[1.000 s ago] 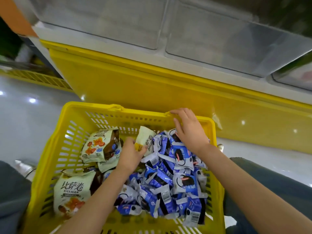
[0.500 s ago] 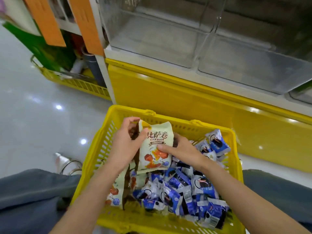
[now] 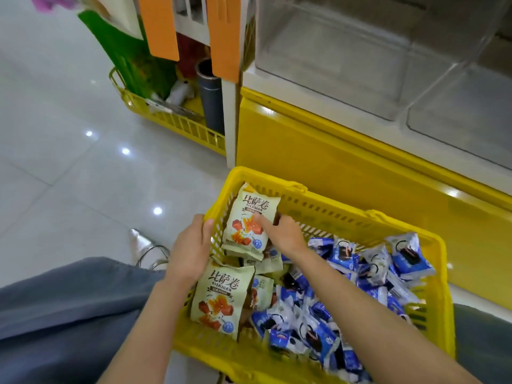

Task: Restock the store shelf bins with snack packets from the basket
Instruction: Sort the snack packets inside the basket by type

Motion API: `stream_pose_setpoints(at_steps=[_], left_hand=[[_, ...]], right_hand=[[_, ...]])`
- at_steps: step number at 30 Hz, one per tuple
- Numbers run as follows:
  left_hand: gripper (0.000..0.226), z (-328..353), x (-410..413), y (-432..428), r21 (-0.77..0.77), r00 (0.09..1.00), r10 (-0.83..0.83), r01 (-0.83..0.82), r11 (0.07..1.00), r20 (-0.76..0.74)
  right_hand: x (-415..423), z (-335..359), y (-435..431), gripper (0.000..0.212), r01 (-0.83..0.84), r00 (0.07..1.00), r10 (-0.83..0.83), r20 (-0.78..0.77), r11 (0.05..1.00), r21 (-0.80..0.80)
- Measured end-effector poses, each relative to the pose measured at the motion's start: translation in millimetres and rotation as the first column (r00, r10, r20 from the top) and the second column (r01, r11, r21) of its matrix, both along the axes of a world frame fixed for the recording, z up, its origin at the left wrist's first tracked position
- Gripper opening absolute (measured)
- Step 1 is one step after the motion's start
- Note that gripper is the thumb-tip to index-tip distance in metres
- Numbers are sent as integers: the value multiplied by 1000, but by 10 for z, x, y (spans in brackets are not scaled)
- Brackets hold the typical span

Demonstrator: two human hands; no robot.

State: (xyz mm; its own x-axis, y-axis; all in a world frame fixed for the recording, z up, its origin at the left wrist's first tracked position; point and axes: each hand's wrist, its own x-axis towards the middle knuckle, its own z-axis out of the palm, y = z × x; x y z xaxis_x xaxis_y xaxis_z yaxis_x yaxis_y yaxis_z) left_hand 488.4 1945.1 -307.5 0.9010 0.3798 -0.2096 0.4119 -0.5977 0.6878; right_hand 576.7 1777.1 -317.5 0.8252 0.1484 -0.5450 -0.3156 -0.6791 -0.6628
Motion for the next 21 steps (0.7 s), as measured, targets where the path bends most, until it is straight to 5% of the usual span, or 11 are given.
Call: stream_pose_setpoints(at_steps=[4,10,15,19,21], left_hand=[[28,14,12,-19,11,1000,1,-1,1000,-4],[26,4,21,-10,-1,1000,6,-6,1000,5],[29,-7,20,-6,5,1000,-3,3,1000,17],[29,-25,30,-8,14,1000,2,-3,1000,30],[29,-26,24,-10,0,999,6,-6,1000,35]], right_hand=[[128,-172,-155,57,-81,990,72,-123,994,-70],[-74,-186,30,57,-38,996,54,-72,977,208],[-390,-119,-242,56,-48,989,60,132,994,-95],[-750,-230,-486,46,-288,928,263,-263,956,-59],[-857,-301,-499,44,-264,902,259,-346,964,33]])
